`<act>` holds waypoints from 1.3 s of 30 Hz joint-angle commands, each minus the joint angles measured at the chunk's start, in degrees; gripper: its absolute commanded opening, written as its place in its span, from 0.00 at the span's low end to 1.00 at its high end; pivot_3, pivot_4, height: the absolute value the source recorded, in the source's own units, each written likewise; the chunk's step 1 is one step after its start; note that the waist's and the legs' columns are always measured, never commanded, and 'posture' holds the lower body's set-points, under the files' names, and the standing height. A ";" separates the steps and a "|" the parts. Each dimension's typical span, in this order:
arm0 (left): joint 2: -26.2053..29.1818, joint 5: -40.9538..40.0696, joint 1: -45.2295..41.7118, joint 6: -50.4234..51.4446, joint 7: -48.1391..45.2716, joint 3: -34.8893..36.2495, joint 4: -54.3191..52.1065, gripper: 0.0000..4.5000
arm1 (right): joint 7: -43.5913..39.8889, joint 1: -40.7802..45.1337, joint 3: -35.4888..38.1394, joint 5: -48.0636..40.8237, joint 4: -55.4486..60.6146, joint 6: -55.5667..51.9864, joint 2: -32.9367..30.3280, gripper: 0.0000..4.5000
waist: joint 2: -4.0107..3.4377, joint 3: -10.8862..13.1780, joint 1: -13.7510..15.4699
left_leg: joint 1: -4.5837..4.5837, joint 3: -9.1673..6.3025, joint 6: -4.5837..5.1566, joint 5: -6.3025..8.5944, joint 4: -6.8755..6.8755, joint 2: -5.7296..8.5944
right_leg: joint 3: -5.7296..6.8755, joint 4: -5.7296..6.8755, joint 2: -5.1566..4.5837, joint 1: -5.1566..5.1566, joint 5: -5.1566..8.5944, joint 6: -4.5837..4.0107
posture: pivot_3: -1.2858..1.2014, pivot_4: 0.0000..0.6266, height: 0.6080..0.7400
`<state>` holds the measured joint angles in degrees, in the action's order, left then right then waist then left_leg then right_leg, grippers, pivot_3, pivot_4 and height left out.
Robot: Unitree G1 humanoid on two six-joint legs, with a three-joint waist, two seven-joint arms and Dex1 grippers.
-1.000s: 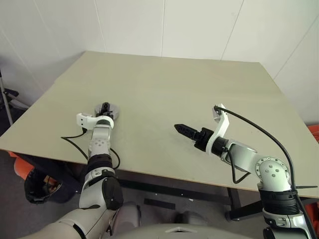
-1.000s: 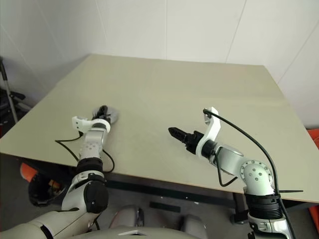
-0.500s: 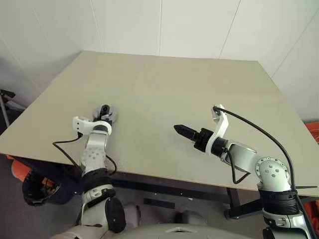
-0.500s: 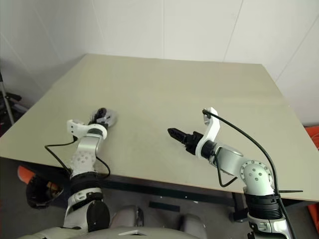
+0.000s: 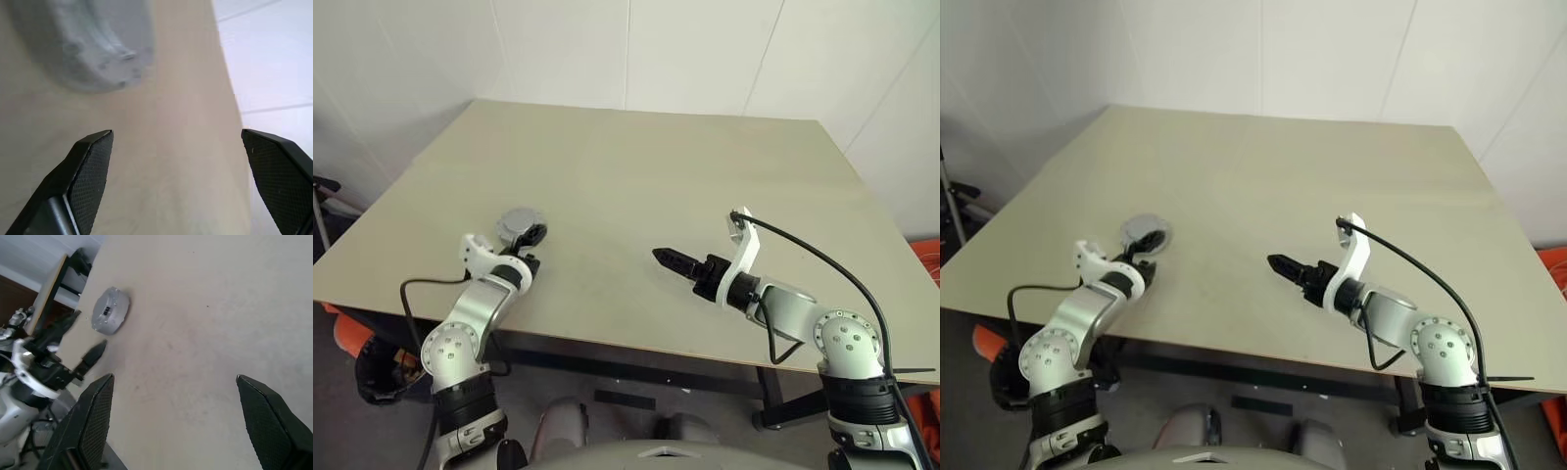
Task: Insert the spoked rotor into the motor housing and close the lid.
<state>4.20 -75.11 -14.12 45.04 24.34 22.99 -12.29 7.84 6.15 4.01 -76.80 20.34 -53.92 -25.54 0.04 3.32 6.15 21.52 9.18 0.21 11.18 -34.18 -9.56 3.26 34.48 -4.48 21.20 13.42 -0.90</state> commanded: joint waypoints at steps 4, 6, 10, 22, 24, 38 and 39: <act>10.79 28.45 -0.19 -15.05 -25.40 -17.36 -1.89 0.99 | -6.67 -7.03 -6.31 31.08 10.84 16.78 -4.19 1.00 | -0.06 -0.04 -0.44 | 0.04 -0.01 0.02 0.02 0.11 0.01 | -0.03 -0.14 0.02 0.02 -0.12 0.28 | 0.52 0.00 1.00; 12.17 37.75 0.54 -23.55 -30.74 -21.51 1.11 0.99 | -8.20 -10.15 -9.25 41.94 11.12 24.34 -5.34 1.00 | -0.06 -0.04 -0.45 | 0.09 -0.02 0.04 0.03 0.18 0.00 | -0.03 -0.27 0.04 0.05 -0.11 0.31 | 0.52 0.00 1.00; 13.52 53.56 1.84 -40.61 -38.06 -27.81 7.50 0.99 | -8.18 -15.85 -11.28 57.21 10.22 36.40 -4.33 1.00 | -0.08 -0.05 -0.51 | 0.17 -0.04 0.04 0.03 0.52 0.00 | -0.02 -0.70 0.12 0.07 -0.14 0.37 | 0.52 0.00 1.00; 9.79 62.70 8.16 -51.76 -40.74 -26.89 8.45 0.99 | -8.03 -23.47 -5.50 65.83 7.95 45.81 6.64 1.00 | -0.13 -0.04 -0.85 | -0.47 0.17 0.31 0.18 0.95 0.00 | -0.15 -0.75 0.11 -0.28 0.02 -0.05 | 0.52 0.00 1.00; 10.06 62.40 8.16 -50.46 -41.00 -25.92 7.18 0.99 | -8.45 -23.66 -4.74 65.79 7.68 45.46 7.91 1.00 | -0.13 -0.04 -0.86 | -0.52 0.17 0.28 0.16 0.95 -0.01 | -0.15 -0.73 0.11 -0.29 -0.03 -0.14 | 0.52 0.00 1.00; 8.99 61.22 7.87 -45.94 -41.50 -21.85 5.34 0.99 | -11.73 -23.03 -2.84 67.76 6.84 44.41 10.98 1.00 | -0.35 -0.16 -0.85 | -0.79 0.25 0.25 0.14 0.95 -0.03 | -0.19 -0.69 0.12 -0.49 -0.11 -0.29 | 0.52 0.00 1.00; 8.52 61.56 7.83 -45.66 -41.23 -22.17 5.15 0.99 | -11.82 -23.06 -2.76 67.85 6.86 44.33 11.13 1.00 | -0.36 -0.16 -0.87 | -0.80 0.25 0.25 0.14 0.95 -0.03 | -0.19 -0.69 0.12 -0.49 -0.11 -0.29 | 0.52 0.00 1.00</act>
<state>13.01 -13.83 -5.52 -0.79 -17.39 0.78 -4.29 -3.72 -17.23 -0.09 -9.35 25.96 -10.04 -14.80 -0.31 3.15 5.28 20.73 9.43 0.46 11.32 -33.23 -9.59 3.07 33.80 -4.37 20.71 13.30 -1.20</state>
